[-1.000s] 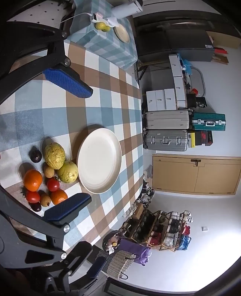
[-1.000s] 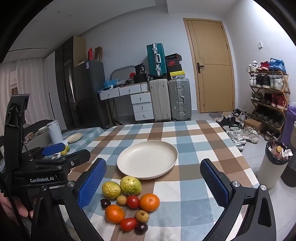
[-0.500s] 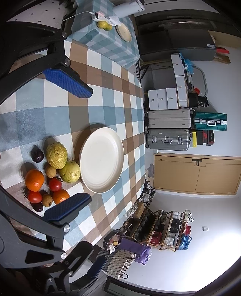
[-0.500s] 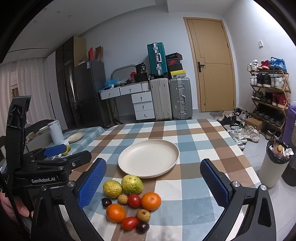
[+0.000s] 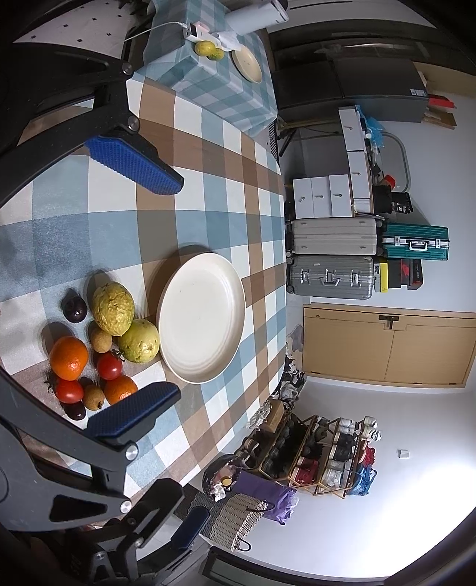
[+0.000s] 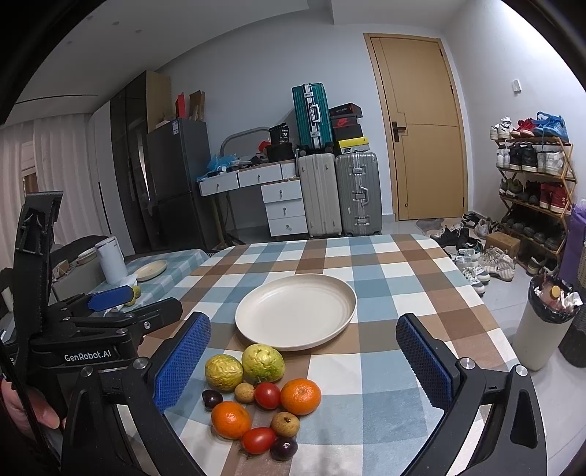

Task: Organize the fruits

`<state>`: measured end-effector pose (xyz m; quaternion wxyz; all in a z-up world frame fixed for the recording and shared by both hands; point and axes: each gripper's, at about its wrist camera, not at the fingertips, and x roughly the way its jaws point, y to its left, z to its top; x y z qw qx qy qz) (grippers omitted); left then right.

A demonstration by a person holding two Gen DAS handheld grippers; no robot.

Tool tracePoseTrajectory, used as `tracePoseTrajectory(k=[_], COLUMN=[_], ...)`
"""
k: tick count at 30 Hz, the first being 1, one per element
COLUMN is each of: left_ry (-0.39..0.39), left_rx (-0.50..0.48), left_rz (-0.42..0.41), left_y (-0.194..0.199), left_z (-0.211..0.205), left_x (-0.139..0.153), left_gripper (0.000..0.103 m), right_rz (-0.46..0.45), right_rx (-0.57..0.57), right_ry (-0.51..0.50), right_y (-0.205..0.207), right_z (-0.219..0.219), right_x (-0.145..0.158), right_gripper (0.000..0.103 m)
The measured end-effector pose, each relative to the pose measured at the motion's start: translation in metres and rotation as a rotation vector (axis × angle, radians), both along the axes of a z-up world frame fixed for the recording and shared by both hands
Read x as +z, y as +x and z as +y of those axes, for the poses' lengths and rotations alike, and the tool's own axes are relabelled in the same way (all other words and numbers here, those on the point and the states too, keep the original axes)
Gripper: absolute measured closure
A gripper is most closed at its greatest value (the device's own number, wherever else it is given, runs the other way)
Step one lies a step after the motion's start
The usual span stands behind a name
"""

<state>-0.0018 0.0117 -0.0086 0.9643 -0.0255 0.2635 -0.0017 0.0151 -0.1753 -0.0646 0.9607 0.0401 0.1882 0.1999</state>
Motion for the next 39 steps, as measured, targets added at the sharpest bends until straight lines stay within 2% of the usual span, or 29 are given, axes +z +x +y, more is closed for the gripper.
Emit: tracePoseTrajectory(k=[32,39], left_ry=[-0.018,-0.033], left_rx=[0.008,0.002], left_rz=[0.008,0.034], left_y=[-0.001,0.005], left_z=[0.002,0.001], left_x=[-0.007,-0.019], left_gripper=[0.001,0.001], right_rz=[0.003,0.017], right_rx=[0.004,0.003], right_ry=[0.004,-0.002], right_y=[-0.003,-0.002], right_z=[0.005,0.006], right_x=[-0.005,-0.008], right_gripper=[0.0,0.0])
